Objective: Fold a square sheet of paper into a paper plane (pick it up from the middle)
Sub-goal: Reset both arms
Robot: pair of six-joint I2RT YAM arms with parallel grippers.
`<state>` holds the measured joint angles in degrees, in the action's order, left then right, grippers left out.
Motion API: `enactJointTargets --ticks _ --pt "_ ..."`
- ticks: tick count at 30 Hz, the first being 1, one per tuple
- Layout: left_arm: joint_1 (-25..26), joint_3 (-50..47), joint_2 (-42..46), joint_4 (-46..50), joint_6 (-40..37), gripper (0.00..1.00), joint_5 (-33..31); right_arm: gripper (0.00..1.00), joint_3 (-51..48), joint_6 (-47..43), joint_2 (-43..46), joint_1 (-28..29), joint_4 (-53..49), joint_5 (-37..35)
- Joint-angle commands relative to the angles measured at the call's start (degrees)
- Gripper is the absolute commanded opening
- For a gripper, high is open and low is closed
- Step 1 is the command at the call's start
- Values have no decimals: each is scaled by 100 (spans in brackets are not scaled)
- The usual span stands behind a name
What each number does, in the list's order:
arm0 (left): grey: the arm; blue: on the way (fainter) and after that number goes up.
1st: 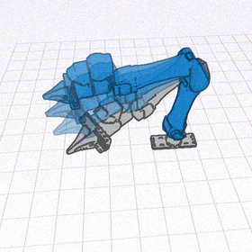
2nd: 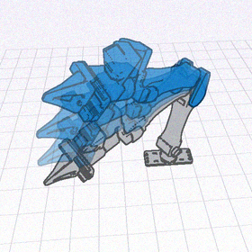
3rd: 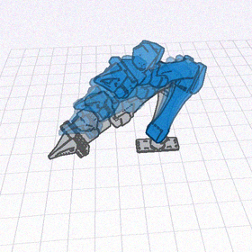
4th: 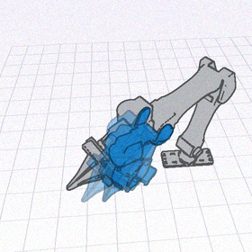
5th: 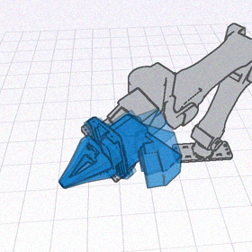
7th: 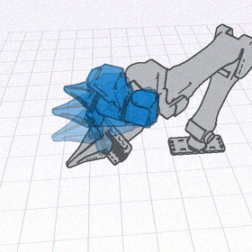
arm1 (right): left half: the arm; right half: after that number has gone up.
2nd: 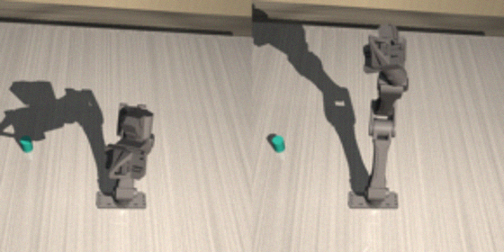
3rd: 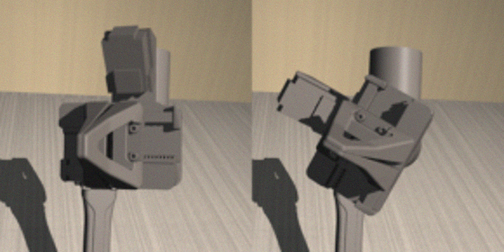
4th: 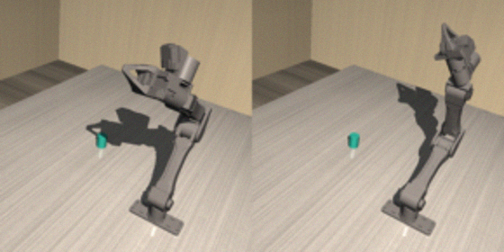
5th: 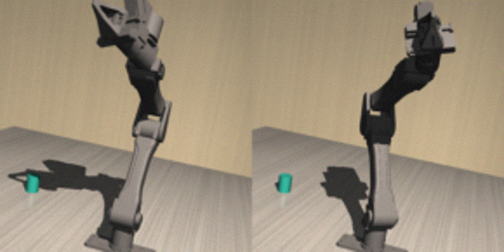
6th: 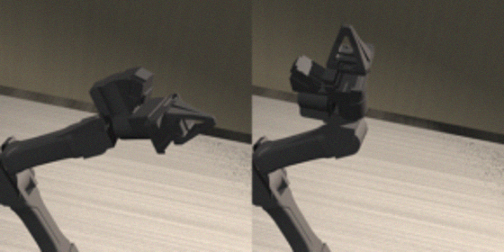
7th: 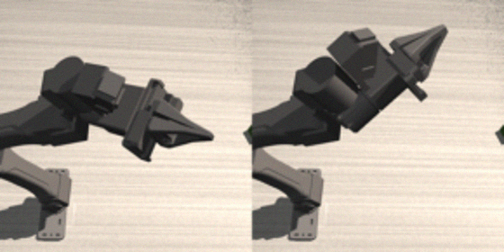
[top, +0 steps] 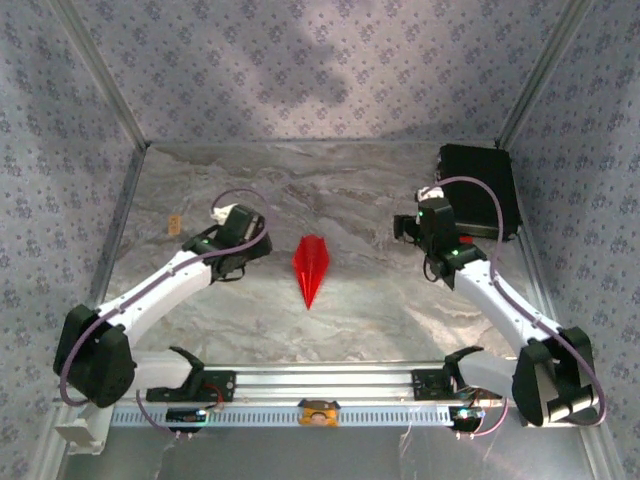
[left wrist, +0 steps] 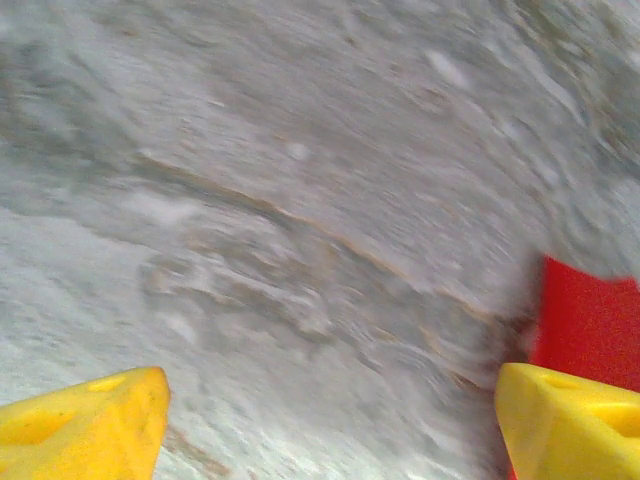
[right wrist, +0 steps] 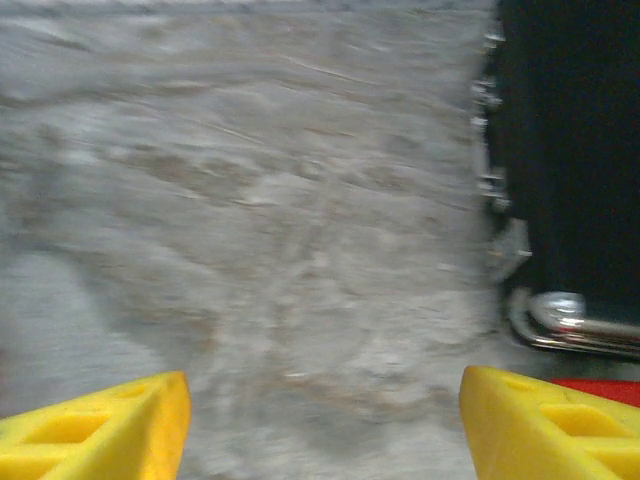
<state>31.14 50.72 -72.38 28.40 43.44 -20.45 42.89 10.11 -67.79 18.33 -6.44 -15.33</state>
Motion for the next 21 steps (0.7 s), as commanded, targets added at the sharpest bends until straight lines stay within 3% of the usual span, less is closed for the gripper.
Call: enactJointTargets --ticks 1,4,6,8,12,14,15,17,21 --pt "-541 -83 123 -295 -638 86 -59 74 -207 -729 -425 -353 649 -870" --pt "-1266 58 97 -74 -750 92 255 74 -568 -1087 -704 -657 1653 -728" --pt "-1749 48 42 -89 -780 95 381 74 -957 -1458 -846 -829 2695 -263" --pt "-2058 -44 14 -302 -870 96 324 73 -1059 -1792 -1069 -947 3122 1" --pt "-2174 -348 -54 -1077 -1536 97 -334 71 -1165 -1889 -1368 -1218 3390 575" --pt "-2175 -580 -83 -1602 -1962 96 -587 71 -1630 -1916 -1507 -1388 4190 1113" --pt "-2174 -720 -70 -1894 -2214 96 -671 72 -1907 -1817 -1490 -1399 4703 976" --pt "-2179 -986 -48 -2472 -2729 97 -690 73 -2217 -1801 -1280 -1555 4978 1392" --pt "-2247 -1360 -189 -3348 -3452 98 -418 72 -2200 -1641 -1355 -1665 5019 1381"
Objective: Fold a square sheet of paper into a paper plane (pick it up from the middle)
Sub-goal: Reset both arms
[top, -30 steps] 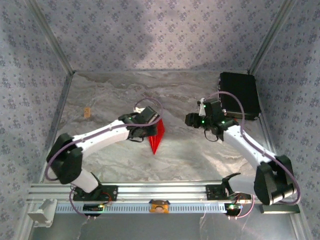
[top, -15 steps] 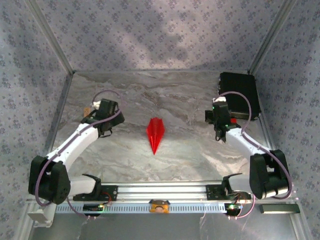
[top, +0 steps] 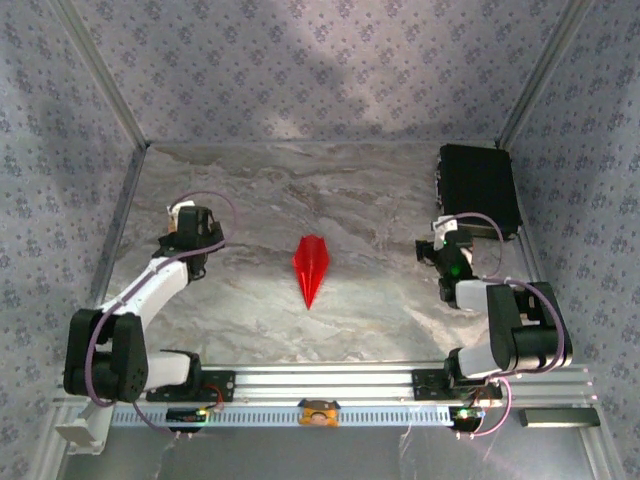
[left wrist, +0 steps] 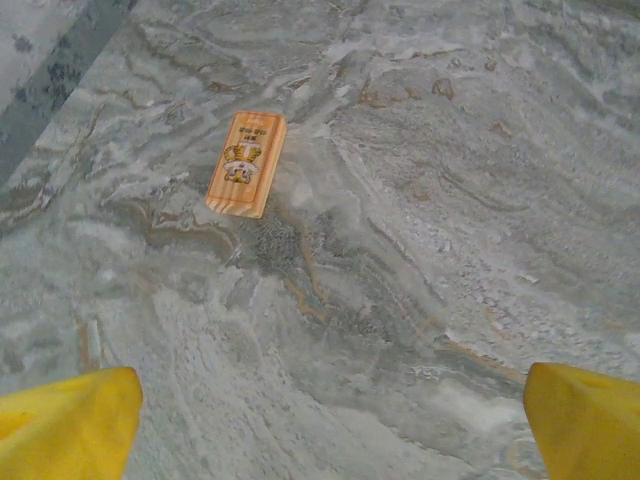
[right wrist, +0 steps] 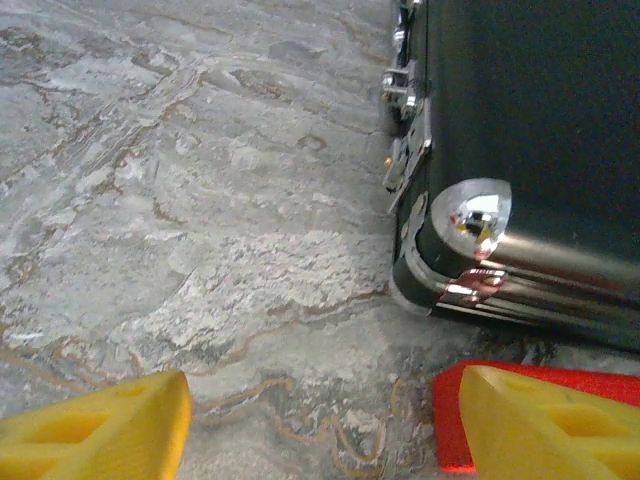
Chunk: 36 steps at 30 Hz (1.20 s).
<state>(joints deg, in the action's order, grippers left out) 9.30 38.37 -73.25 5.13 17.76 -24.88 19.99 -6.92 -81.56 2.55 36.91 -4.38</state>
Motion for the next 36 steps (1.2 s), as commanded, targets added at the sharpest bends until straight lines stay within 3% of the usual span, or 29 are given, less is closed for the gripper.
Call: enactJointTargets --ticks 1,3,5,8,14,15,17,20,21,22,24,25,27,29,36 --pt "-91 -221 -176 -1270 -947 98 31 73 94 178 -85 -194 738 291" --pt "-174 -388 -280 -1711 -988 98 215 71 -85 339 -709 -363 1756 532" --pt "-220 -564 -329 -2209 -1109 98 469 70 159 359 -420 -393 819 474" --pt "-296 -844 -312 -2947 -1379 98 842 99 277 568 -545 -440 845 140" --pt "-615 -1204 -734 -4033 -1622 97 1341 99 241 543 -566 -404 978 44" --pt "-675 -1123 -716 -3813 -1599 96 1431 99 242 542 -554 -402 946 50" --pt "-779 -1322 -772 -4276 -1754 95 1903 99 238 542 -557 -395 953 43" --pt "-856 -2080 -1667 -6757 -1733 96 1895 99 244 542 -557 -404 940 69" --pt "-922 -2003 -1635 -6464 -1630 96 1839 99 243 542 -562 -404 945 65" --pt "-1035 -1691 -1293 -5298 -1443 96 1894 99 247 542 -555 -404 943 57" --pt "-1064 -1667 -1582 -5771 -1418 98 1770 99 251 545 -563 -404 933 75" --pt "-1052 -1549 -1437 -5248 -1377 100 1742 99 251 546 -554 -408 933 77" --pt "-1034 -1628 -1527 -5616 -1413 100 1714 99 252 551 -561 -410 933 80" --pt "-977 -1517 -1441 -5218 -1476 100 1690 99 252 550 -557 -413 928 77" --pt "-959 -1455 -1466 -5148 -1614 100 2005 99 252 542 -557 -413 933 78"
